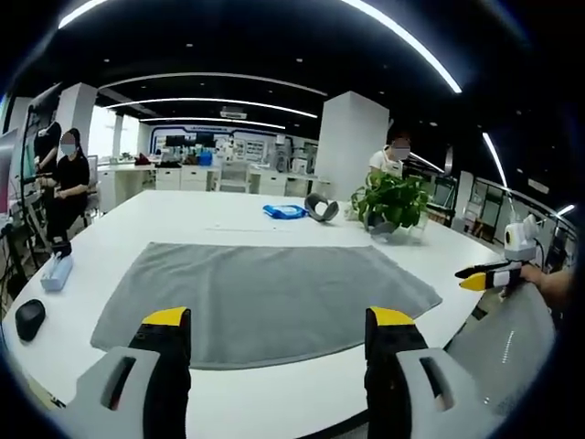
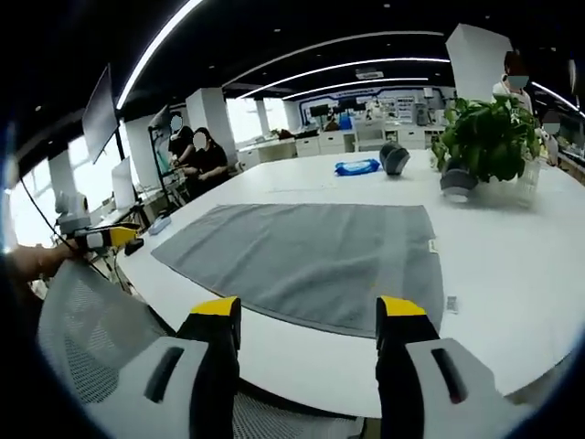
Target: Fold the towel on the table until its edges align and the towel forms a compact rectangular stack.
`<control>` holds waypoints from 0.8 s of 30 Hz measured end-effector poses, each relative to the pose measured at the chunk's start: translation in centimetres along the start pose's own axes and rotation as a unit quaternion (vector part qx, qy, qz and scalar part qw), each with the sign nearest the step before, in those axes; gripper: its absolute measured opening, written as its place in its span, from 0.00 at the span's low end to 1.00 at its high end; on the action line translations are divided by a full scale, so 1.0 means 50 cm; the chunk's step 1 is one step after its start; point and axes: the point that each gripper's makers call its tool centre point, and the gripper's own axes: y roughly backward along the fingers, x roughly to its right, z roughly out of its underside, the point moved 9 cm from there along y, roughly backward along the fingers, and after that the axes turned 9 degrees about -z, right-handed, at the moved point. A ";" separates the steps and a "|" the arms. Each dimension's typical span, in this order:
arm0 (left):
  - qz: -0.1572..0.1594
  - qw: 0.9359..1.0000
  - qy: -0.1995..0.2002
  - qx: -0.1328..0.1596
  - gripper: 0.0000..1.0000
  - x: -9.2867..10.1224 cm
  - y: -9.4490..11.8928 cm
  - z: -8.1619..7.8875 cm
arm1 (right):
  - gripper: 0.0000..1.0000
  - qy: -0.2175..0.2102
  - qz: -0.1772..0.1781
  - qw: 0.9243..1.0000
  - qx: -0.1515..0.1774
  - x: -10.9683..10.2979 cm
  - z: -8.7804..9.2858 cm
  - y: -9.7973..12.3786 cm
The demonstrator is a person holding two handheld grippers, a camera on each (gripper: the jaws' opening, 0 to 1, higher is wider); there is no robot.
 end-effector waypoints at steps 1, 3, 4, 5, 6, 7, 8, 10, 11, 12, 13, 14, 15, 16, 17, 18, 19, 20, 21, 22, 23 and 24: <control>-0.003 1.000 0.003 0.006 0.79 -0.004 0.000 -0.001 | 0.59 0.003 0.003 1.000 0.000 0.001 0.000 0.001; -0.009 1.000 0.012 0.009 0.79 -0.012 -0.001 -0.001 | 0.59 0.011 0.014 1.000 -0.009 0.002 0.000 0.002; -0.011 1.000 0.016 0.007 0.79 -0.014 -0.001 0.000 | 0.59 0.012 0.016 1.000 -0.011 0.002 0.000 0.002; -0.009 1.000 0.019 0.003 0.78 -0.014 -0.002 0.002 | 0.59 0.017 0.021 0.999 -0.016 0.002 0.000 0.002; -0.008 1.000 0.020 0.001 0.78 -0.014 -0.002 0.002 | 0.59 0.019 0.023 0.999 -0.017 0.002 0.000 0.002; -0.011 1.000 0.012 -0.012 0.77 -0.013 -0.005 0.006 | 0.60 0.025 0.029 0.999 -0.020 0.002 0.000 0.003; -0.019 0.999 -0.004 -0.041 0.77 -0.017 -0.007 0.016 | 0.60 0.028 0.033 0.999 -0.020 0.003 -0.001 0.004; -0.011 0.997 -0.018 -0.068 0.74 -0.014 -0.011 0.026 | 0.60 0.032 0.043 0.998 -0.023 0.004 -0.002 0.005; -0.007 0.998 -0.018 -0.066 0.73 -0.012 -0.013 0.025 | 0.60 0.034 0.050 0.998 -0.027 0.007 -0.001 0.006; -0.004 0.998 -0.017 -0.061 0.73 -0.010 -0.012 0.024 | 0.60 0.035 0.053 0.998 -0.029 0.007 0.000 0.006; -0.002 0.998 -0.016 -0.056 0.72 -0.010 -0.011 0.021 | 0.60 0.035 0.059 0.997 -0.036 0.008 0.001 0.007; -0.001 0.999 -0.013 -0.051 0.72 -0.012 -0.010 0.021 | 0.60 0.035 0.061 0.997 -0.040 0.008 0.002 0.007; 0.002 0.999 -0.008 -0.047 0.72 -0.012 -0.009 0.019 | 0.60 0.035 0.063 0.996 -0.045 0.010 0.004 0.006; 0.005 0.999 -0.002 -0.042 0.72 -0.012 -0.009 0.018 | 0.60 0.039 0.067 0.996 -0.052 0.011 0.005 0.006; 0.008 0.999 0.005 -0.034 0.72 -0.013 -0.009 0.015 | 0.60 0.041 0.070 0.995 -0.053 0.010 0.004 0.007; 0.010 1.000 0.006 -0.029 0.72 -0.011 -0.008 0.013 | 0.60 0.045 0.078 0.994 -0.053 0.010 0.002 0.009; 0.011 1.000 0.005 -0.021 0.73 -0.009 -0.007 0.010 | 0.60 0.047 0.085 0.994 -0.051 0.011 0.001 0.011; 0.010 1.000 0.003 -0.019 0.73 -0.008 -0.007 0.010 | 0.61 0.046 0.091 0.993 -0.050 0.012 0.000 0.013; 0.010 1.000 0.002 -0.020 0.73 -0.008 -0.008 0.010 | 0.62 0.048 0.097 0.993 -0.051 0.012 0.000 0.015; 0.012 1.000 0.002 -0.025 0.73 -0.008 -0.010 0.013 | 0.62 0.052 0.101 0.992 -0.052 0.012 -0.001 0.015; 0.014 0.999 0.004 -0.031 0.73 -0.008 -0.011 0.015 | 0.62 0.052 0.101 0.992 -0.052 0.012 0.000 0.015; 0.017 0.999 0.004 -0.033 0.73 -0.008 -0.012 0.016 | 0.62 0.052 0.101 0.992 -0.052 0.013 0.000 0.015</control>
